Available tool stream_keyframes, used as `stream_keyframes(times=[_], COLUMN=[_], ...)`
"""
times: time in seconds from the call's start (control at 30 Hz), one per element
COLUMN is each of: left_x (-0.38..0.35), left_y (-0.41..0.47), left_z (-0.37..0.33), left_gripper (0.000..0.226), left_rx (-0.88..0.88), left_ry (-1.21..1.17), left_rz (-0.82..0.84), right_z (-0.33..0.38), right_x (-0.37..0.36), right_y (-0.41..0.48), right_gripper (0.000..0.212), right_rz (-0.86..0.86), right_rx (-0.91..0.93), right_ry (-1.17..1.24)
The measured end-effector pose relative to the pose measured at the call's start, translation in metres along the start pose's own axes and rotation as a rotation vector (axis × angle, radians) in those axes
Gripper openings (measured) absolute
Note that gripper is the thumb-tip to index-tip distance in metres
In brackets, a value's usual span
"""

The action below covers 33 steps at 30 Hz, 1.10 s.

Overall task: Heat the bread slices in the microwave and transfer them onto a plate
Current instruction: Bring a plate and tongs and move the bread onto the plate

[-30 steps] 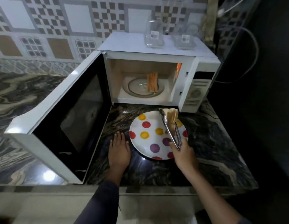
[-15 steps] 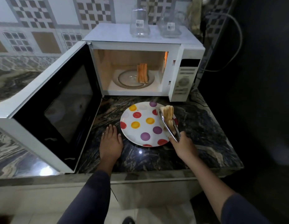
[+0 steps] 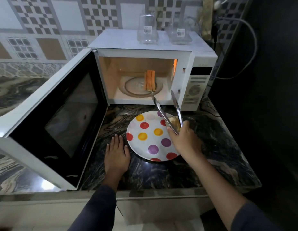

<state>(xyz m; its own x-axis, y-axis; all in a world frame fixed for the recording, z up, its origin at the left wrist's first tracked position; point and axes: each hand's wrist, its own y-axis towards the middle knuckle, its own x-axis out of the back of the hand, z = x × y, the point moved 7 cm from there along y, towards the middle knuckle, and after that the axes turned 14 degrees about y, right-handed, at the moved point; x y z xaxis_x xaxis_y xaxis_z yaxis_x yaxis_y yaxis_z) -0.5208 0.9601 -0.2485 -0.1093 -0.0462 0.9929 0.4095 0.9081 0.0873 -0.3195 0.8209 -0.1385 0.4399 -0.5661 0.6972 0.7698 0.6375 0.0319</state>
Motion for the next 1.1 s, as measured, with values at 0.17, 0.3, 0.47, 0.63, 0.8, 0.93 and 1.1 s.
stream_keyframes(times=[0.17, 0.3, 0.47, 0.63, 0.8, 0.93, 1.1], left_x=[-0.003, -0.002, 0.001, 0.001, -0.003, -0.002, 0.0], left_y=[0.002, 0.003, 0.003, 0.002, 0.004, 0.003, 0.002], left_z=[0.001, 0.002, 0.003, 0.004, 0.005, 0.003, 0.002], left_gripper=[0.085, 0.08, 0.076, 0.07, 0.06, 0.068, 0.076], left_rx=[0.016, 0.03, 0.045, 0.046, 0.066, 0.053, 0.047], left_ry=[0.003, -0.026, -0.032, -0.056, -0.033, -0.057, -0.059], left_rz=[-0.014, -0.021, -0.042, -0.056, -0.043, -0.05, -0.036], right_z=[0.039, 0.06, 0.072, 0.079, 0.076, 0.07, 0.067], right_x=[-0.042, -0.076, -0.105, -0.111, -0.114, -0.107, -0.09], right_y=[0.079, 0.126, 0.163, 0.184, 0.183, 0.169, 0.128], right_gripper=[0.063, 0.06, 0.056, 0.047, 0.042, 0.039, 0.042], right_rz=[0.121, 0.144, 0.051, 0.078, 0.062, 0.023, 0.032], right_rx=[-0.119, -0.166, -0.235, -0.223, -0.17, -0.186, -0.157], right_ry=[0.131, 0.168, 0.258, 0.221, 0.147, 0.186, 0.15])
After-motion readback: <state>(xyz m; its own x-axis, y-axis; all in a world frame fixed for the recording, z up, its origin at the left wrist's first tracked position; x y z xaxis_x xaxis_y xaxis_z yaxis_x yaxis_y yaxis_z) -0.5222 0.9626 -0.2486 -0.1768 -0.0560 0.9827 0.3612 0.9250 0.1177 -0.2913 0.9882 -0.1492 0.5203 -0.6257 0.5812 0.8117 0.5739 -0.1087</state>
